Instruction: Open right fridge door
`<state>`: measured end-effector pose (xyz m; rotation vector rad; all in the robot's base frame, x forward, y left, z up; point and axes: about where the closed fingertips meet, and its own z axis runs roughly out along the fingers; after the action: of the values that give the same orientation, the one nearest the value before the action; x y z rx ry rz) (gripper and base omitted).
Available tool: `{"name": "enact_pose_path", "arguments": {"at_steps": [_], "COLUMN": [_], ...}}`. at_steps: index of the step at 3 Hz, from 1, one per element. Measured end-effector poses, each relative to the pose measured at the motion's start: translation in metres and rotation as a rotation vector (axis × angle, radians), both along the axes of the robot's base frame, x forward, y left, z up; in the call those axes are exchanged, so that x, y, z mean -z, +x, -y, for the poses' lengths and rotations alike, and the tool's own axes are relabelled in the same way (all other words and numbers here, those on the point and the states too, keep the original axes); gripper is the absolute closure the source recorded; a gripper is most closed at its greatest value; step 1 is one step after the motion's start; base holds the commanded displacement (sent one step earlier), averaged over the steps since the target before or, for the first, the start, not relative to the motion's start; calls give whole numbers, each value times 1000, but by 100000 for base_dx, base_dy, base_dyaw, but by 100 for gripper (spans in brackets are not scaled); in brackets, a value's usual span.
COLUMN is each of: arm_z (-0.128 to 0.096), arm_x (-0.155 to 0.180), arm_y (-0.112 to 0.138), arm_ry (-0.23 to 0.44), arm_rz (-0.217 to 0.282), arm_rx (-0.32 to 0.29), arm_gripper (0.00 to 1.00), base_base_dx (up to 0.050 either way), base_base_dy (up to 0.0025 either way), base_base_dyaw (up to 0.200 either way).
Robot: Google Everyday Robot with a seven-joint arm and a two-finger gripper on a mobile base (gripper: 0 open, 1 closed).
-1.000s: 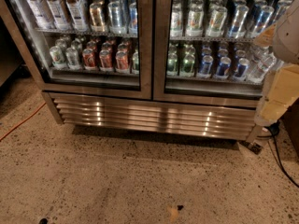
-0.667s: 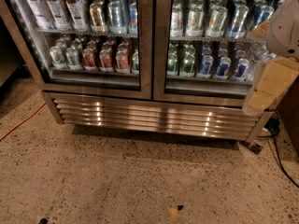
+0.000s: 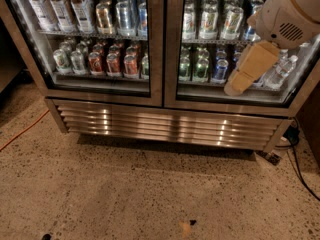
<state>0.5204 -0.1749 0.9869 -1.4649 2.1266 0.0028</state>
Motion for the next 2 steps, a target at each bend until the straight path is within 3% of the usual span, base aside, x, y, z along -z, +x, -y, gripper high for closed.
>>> {"name": "enact_pose_path", "arguments": {"at_steps": [2], "arm_z": [-45], "arm_x": [-2], "arm_y": [66], "arm_ry": [94], "arm_rz": [75], "arm_rx": [134], "arm_gripper": [0], "base_base_dx": [0], "base_base_dy": [0], "base_base_dyaw": [0]}}
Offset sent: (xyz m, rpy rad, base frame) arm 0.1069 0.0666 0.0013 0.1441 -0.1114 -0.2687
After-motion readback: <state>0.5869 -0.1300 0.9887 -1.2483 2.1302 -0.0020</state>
